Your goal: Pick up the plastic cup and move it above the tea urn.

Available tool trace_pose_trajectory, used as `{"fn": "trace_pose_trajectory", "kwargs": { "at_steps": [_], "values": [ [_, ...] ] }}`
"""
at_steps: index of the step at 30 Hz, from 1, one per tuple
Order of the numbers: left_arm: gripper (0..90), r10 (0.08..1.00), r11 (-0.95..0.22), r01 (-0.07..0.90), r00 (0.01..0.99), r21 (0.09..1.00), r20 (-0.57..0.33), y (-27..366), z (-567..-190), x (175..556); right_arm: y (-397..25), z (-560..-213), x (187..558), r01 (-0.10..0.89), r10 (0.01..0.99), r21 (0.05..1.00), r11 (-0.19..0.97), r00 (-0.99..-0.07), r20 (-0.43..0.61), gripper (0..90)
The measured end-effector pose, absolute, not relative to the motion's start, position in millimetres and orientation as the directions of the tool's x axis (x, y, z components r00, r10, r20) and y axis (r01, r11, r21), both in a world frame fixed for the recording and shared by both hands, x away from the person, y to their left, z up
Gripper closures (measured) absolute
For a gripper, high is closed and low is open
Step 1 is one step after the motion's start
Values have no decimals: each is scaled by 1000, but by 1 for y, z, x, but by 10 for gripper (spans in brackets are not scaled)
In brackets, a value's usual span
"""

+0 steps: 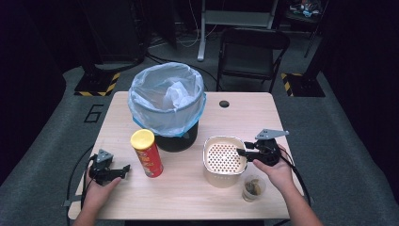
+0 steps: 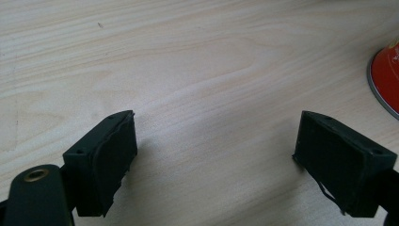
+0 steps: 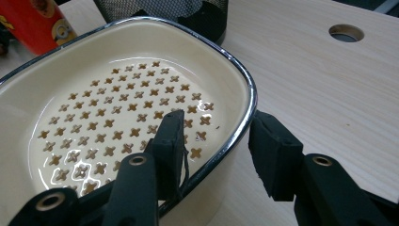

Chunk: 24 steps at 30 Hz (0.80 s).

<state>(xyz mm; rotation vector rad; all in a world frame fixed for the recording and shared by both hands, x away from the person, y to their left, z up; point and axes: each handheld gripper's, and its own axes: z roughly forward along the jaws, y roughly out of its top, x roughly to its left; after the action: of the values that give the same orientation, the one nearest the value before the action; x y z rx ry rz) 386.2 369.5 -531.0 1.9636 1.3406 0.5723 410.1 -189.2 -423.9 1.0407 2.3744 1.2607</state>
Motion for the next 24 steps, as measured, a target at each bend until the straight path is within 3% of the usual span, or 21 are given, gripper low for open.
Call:
{"fn": "trace_pose_trajectory", "kwargs": {
  "at_steps": [9, 14, 24],
  "values": [
    [132, 928, -241, 627, 373, 741, -14, 370, -531, 386, -183, -424, 395, 473, 666, 798, 373, -736, 124, 558],
    [132, 928, -236, 628, 372, 741, -19, 369, -531, 386, -193, -411, 374, 427, 706, 847, 316, -702, 90, 436],
    [132, 926, -246, 621, 376, 744, -8, 370, -531, 387, -205, -411, 324, 403, 754, 860, 314, -656, 32, 280]
  ]
}}
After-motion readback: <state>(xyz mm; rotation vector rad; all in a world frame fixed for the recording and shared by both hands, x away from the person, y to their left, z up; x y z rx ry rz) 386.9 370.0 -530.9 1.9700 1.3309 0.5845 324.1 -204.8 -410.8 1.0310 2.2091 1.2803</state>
